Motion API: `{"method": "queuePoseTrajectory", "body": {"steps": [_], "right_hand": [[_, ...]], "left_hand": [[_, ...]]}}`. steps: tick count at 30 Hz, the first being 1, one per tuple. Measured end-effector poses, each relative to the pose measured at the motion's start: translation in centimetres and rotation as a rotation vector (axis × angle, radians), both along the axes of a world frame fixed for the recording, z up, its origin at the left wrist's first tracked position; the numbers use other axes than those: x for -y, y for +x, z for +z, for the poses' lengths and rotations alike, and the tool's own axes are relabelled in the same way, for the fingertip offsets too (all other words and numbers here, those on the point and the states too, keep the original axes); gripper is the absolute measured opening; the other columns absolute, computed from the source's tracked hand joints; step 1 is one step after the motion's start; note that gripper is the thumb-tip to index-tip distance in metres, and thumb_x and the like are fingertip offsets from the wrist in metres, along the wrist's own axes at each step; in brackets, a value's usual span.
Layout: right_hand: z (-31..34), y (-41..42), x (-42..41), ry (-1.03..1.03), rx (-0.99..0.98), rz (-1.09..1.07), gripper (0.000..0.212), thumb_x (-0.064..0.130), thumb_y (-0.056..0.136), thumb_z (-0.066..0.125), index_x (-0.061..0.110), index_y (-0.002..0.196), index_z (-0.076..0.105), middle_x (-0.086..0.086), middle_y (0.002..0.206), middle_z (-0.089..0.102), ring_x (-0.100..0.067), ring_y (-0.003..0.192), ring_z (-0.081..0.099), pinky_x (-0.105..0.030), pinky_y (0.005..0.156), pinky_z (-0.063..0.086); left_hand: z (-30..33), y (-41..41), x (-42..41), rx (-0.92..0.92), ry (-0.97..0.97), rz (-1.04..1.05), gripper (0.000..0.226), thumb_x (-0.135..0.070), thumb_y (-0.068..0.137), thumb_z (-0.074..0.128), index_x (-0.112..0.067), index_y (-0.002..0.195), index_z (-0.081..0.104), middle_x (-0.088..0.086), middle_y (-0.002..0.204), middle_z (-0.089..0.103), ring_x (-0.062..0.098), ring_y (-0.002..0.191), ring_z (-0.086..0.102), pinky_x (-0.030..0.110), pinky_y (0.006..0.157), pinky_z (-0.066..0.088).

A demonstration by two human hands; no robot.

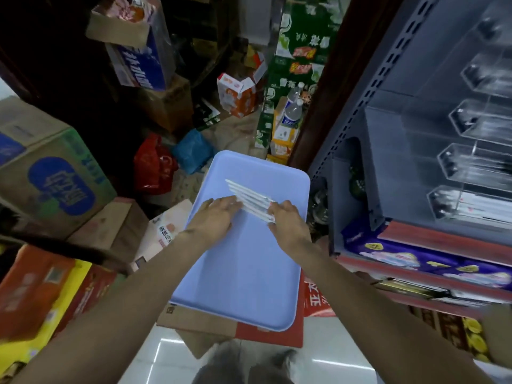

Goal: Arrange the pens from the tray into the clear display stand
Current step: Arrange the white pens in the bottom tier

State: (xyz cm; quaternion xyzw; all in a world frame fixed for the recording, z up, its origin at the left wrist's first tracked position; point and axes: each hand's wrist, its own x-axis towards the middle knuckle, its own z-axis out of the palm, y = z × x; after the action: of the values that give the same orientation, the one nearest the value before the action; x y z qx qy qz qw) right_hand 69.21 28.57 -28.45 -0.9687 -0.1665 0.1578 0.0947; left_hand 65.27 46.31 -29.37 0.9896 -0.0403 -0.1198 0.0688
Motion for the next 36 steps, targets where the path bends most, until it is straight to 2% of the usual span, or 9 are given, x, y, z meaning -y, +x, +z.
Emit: {"method": "queuePoseTrajectory", "body": {"steps": [8,14,18,20,22,24,28,33,36], "right_hand": [[-1.6,1.0,0.0,-0.014,-0.025,-0.025,0.039,0.019,0.091,0.057,0.003,0.124,0.042,-0.017,0.122,0.048,-0.033,0.111,0.049,-0.037,0.094,0.039],[-1.9,0.9,0.6,0.098,-0.117,-0.095,0.035,0.017,0.087,0.064,0.003,0.114,0.048,-0.019,0.117,0.046,-0.037,0.104,0.052,-0.041,0.092,0.045],[-2.2,0.3,1.2,0.192,-0.106,-0.123,0.023,0.014,0.089,0.06,0.011,0.11,0.053,-0.013,0.114,0.046,-0.031,0.102,0.053,-0.041,0.087,0.049],[-2.1,-0.1,1.4,0.221,-0.1,-0.111,0.018,0.013,0.09,0.058,0.013,0.108,0.056,-0.011,0.112,0.048,-0.029,0.101,0.054,-0.04,0.084,0.05],[-2.0,-0.4,1.6,0.229,-0.091,-0.099,0.017,0.013,0.09,0.058,0.013,0.107,0.058,-0.011,0.11,0.048,-0.027,0.101,0.053,-0.038,0.083,0.05],[-1.9,-0.7,1.9,0.25,-0.076,-0.084,0.018,0.014,0.09,0.059,0.013,0.107,0.062,-0.009,0.105,0.047,-0.027,0.102,0.052,-0.037,0.085,0.048],[0.0,-1.0,2.2,0.509,-0.091,-0.172,0.022,0.012,0.088,0.062,0.013,0.11,0.063,-0.007,0.096,0.055,-0.02,0.087,0.057,-0.02,0.075,0.046],[6.2,-2.0,2.5,1.203,-0.198,-0.538,0.022,0.006,0.088,0.062,0.008,0.108,0.053,-0.007,0.082,0.066,-0.005,0.057,0.065,-0.018,0.059,0.055],[9.6,-2.3,4.0,1.246,-0.165,-0.488,0.012,0.009,0.088,0.062,0.005,0.099,0.063,-0.002,0.08,0.068,0.0,0.058,0.064,-0.013,0.052,0.047]], "left_hand": [[-0.9,0.6,0.0,0.139,-0.052,-0.006,0.041,-0.009,0.093,0.041,-0.015,0.134,0.04,0.007,0.133,0.038,0.027,0.121,0.036,0.031,0.088,0.024],[-0.9,1.8,-0.3,0.027,-0.052,-0.046,0.024,-0.012,0.093,0.047,-0.011,0.116,0.05,0.009,0.121,0.046,0.027,0.113,0.04,0.031,0.078,0.026],[-1.2,2.0,-0.6,-0.163,-0.155,-0.085,0.007,-0.014,0.091,0.055,-0.008,0.095,0.056,0.011,0.108,0.05,0.021,0.098,0.049,0.023,0.076,0.033],[-1.1,1.6,-0.6,-0.157,-0.252,-0.055,0.01,-0.009,0.089,0.055,-0.013,0.08,0.055,0.006,0.104,0.053,0.005,0.08,0.051,0.008,0.067,0.039],[-0.8,1.2,-0.5,-0.156,-0.28,0.003,0.005,-0.011,0.089,0.056,-0.015,0.087,0.059,0.004,0.106,0.058,0.006,0.08,0.052,0.012,0.068,0.04],[-1.1,0.6,-0.2,-0.159,-0.3,0.057,0.014,-0.017,0.089,0.059,-0.011,0.101,0.064,0.006,0.107,0.059,0.019,0.098,0.055,0.022,0.076,0.038],[-0.3,-1.1,0.3,-0.038,-0.555,0.21,0.017,-0.023,0.086,0.065,-0.009,0.096,0.069,0.004,0.087,0.057,0.021,0.086,0.054,0.021,0.07,0.038],[4.1,-2.1,2.8,0.116,-0.804,0.253,0.009,-0.021,0.085,0.066,-0.016,0.078,0.068,0.007,0.077,0.061,0.014,0.069,0.048,0.02,0.061,0.033],[7.5,-1.5,5.6,0.179,-0.884,0.22,0.015,-0.02,0.085,0.067,-0.022,0.07,0.064,-0.005,0.067,0.058,0.004,0.058,0.047,0.015,0.057,0.033]]}}
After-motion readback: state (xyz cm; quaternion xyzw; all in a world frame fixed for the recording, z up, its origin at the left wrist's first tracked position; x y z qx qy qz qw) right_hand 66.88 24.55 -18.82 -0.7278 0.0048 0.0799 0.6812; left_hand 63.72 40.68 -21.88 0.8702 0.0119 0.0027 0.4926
